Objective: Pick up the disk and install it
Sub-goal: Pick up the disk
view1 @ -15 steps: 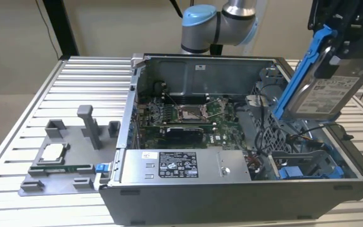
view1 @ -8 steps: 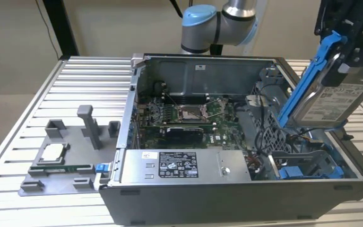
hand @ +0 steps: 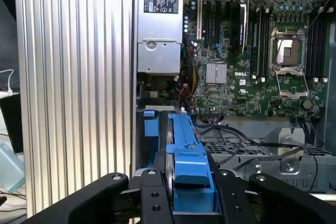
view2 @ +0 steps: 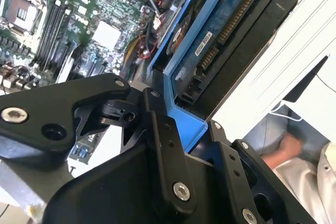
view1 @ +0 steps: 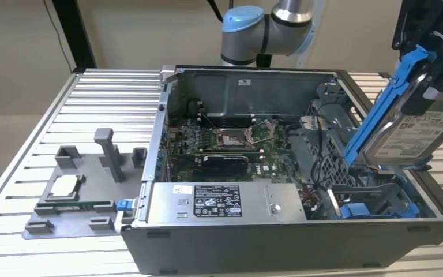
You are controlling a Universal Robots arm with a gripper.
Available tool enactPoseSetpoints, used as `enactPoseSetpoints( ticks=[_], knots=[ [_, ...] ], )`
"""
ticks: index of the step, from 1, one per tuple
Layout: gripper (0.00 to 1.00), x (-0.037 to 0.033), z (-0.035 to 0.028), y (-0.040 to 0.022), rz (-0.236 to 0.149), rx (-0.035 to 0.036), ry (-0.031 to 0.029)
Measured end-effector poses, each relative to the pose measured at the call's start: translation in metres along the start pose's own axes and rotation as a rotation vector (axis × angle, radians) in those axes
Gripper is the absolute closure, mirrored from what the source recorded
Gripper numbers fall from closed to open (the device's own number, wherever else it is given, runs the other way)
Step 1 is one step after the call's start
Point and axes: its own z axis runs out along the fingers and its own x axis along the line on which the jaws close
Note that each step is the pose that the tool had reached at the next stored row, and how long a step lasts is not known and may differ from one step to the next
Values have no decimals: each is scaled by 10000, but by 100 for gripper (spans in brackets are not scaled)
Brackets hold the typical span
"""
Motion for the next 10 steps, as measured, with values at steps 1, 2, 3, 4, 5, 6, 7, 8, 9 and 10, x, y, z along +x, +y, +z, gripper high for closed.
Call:
enactPoseSetpoints(
  ticks=[1, 2, 3, 4, 5, 6, 7, 8, 9, 10],
  knots=[
    [100, 3, 2, 0, 0, 0, -2],
    [100, 4, 3, 0, 1, 0, -2],
    [100, 8, 3, -1, -1, 0, -2],
    [100, 12, 3, -3, -1, 0, -1],
    [100, 17, 4, -4, -1, 0, -1],
    [100, 23, 4, -7, -1, 0, -2],
    [100, 28, 5, -10, -2, 0, -2],
    [100, 32, 6, -10, 0, 0, -3],
    [100, 32, 7, -10, 0, 0, -3],
    [100, 32, 7, -10, 1, 0, -3]
  ],
)
